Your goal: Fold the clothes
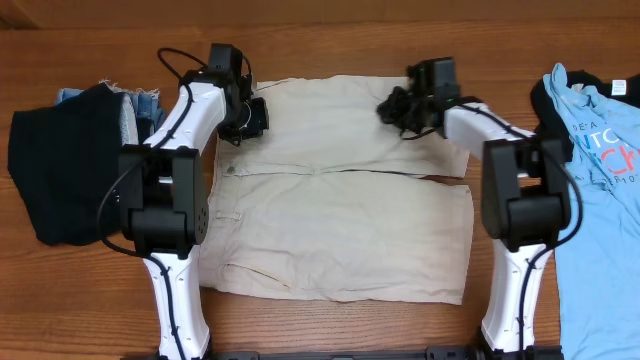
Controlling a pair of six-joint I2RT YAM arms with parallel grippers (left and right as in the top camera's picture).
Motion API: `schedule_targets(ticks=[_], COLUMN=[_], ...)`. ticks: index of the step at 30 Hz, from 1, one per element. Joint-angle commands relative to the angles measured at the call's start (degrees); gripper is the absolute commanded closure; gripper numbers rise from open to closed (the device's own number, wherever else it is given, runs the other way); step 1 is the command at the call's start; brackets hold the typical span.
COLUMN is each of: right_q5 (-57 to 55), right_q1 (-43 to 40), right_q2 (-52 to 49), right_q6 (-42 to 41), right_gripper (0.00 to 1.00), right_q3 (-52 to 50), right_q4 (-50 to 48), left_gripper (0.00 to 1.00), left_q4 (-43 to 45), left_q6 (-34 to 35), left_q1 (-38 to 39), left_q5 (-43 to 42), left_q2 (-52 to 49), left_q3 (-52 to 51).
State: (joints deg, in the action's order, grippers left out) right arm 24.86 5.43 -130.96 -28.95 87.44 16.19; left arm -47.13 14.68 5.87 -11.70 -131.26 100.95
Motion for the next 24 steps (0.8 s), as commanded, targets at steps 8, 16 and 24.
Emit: schedule_targets(ticks=[8,16,24], right_q5=[-4.2,11.3,11.2], right_q1=[-21.9,-25.4,-25.4], right_q2=[-1.9,10.0,31.8], right_q6=[7.1,13.0,12.8], right_gripper=[0.96,0.89,0.52], right_q3=[-1.4,-1.4,-1.4], right_q4=[13.3,17.6,25.7], left_gripper=[0.89,0.59,0.72], left_q4=[-0.4,-14.1,-44.2], left_q6=[-4.2,-4.2,-8.0], left_q1=[-1.1,-1.2,-3.8], left_q5=[8.9,1.4,1.6], left_q2=[-2.1,-2.0,-2.0], left_q3=[-1.2,19.3,47.5])
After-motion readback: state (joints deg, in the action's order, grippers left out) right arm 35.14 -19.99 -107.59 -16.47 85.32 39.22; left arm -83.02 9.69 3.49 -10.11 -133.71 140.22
